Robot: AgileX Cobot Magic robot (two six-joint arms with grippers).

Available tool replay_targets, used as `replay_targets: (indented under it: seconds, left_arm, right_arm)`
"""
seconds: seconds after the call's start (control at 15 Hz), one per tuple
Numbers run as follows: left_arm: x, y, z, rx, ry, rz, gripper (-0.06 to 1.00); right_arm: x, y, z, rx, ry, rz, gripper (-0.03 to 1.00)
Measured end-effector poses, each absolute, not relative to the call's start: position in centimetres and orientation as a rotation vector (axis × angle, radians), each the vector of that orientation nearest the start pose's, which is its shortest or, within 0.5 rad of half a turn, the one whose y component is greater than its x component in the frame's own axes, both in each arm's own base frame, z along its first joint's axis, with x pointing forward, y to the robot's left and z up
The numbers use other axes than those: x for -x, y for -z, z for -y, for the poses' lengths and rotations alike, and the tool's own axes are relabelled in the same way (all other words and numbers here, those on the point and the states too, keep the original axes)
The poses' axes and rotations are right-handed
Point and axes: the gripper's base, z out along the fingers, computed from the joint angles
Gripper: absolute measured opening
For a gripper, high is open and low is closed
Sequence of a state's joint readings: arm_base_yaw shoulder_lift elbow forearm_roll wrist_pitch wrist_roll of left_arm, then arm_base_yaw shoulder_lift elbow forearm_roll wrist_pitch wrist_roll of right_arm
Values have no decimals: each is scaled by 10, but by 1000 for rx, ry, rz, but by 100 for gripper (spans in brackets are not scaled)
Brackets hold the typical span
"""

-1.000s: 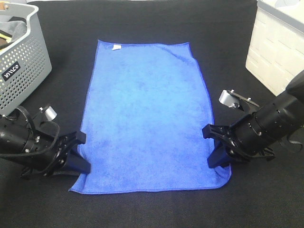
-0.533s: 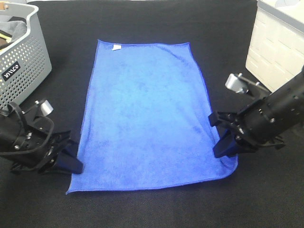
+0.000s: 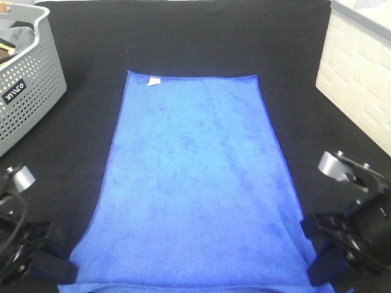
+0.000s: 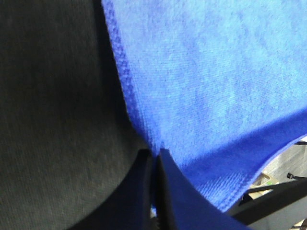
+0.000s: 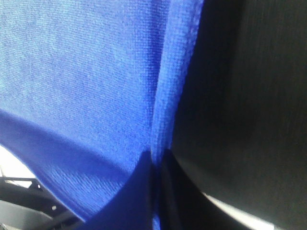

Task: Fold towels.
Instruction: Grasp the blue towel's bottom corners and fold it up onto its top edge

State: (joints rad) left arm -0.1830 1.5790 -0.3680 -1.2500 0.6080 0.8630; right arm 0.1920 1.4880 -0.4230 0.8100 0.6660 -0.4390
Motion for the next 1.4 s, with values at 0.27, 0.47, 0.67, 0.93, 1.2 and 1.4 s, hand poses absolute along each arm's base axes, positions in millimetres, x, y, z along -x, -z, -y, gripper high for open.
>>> replay_targets:
  seconds: [0.27,0.47,0.67,0.93,1.2,1.4]
  left_arm:
    - [-172,-120,82,97,920,-2894,0]
    - [-206,-137,84,100,853,-2776,0]
    - [-254,-163,86,117,777,-2620,0]
    - [-310,-173,94,82,746,-2541,0]
    - [-404,-170,91,111,720,-2426,0]
    - [-458,-173,94,105,687,-2317,0]
  right_arm:
    - [-166,-147,-73,-28,-726,-2954,0]
    - [-206,-169,-79,23,-699,-2824,0]
    - [-264,-181,-89,69,-684,-2760,0]
    - [-336,-193,-103,140,-659,-2671,0]
    - [-433,-201,-120,186,-621,-2555,0]
    - [-482,-195,-119,176,-578,-2487,0]
